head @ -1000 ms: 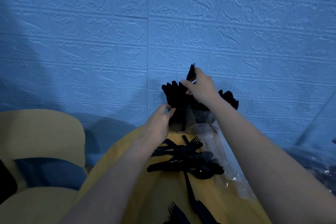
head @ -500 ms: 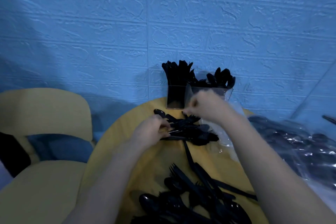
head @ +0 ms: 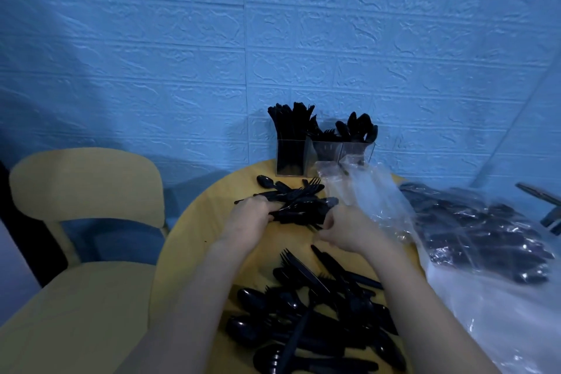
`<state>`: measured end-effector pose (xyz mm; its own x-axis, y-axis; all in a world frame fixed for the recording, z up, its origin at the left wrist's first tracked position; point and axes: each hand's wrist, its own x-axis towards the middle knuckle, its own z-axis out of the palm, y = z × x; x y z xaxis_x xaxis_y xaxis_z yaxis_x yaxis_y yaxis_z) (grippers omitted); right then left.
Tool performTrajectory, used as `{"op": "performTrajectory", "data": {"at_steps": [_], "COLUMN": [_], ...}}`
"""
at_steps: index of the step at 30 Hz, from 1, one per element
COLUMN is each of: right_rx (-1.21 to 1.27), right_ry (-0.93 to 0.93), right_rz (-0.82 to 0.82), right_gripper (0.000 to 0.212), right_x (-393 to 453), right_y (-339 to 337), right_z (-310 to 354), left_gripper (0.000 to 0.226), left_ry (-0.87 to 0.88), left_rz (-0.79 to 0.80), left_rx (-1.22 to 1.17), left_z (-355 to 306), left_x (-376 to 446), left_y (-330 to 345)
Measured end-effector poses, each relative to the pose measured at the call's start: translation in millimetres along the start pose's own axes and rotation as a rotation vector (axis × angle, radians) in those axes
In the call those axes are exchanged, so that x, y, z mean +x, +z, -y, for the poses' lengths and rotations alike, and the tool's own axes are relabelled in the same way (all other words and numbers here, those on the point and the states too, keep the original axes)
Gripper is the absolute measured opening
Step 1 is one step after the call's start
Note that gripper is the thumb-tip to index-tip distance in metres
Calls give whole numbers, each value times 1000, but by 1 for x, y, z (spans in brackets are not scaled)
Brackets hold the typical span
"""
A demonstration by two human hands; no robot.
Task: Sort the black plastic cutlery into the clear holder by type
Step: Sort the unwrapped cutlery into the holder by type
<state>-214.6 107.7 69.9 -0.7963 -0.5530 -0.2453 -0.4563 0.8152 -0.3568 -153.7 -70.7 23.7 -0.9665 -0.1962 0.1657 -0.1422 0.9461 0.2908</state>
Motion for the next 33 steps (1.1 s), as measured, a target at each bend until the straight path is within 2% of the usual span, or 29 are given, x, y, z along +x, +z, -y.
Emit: {"op": "performTrajectory", "data": {"at_steps": [4,8,17,23,27,31,33], "right_rx": [44,98,5,0,-4,13,62], "right_ry": [5,-9,-70,-95,-108,-84,-100], "right_rz": [5,43,186,245,262,279,207], "right_gripper": [23,21,26,12,11,15,15], "right_x": [-12,-22,-36,-45,-49,-58,-61], "right_y": [-16,-28,-28,-24,-20,-16,-15], "right_z": [-12,-20,-33,-38,-39,-42,-40], "left_gripper": [30,27,18,18,18,11,10], "left_ry": [-42,-108,-229,-299,-335,-351,-358], "left_rz": [-2,-47,84,140,149,162,162], "left_rx": [-18,-192,-421,-684,-854,-912,-940], "left_z": [2,0,0,8,4,2,2], "left_x": [1,1,-18,-38,-55,-68,-74], "left_y": [-10,-21,-33,-36,-41,-43,-44]}}
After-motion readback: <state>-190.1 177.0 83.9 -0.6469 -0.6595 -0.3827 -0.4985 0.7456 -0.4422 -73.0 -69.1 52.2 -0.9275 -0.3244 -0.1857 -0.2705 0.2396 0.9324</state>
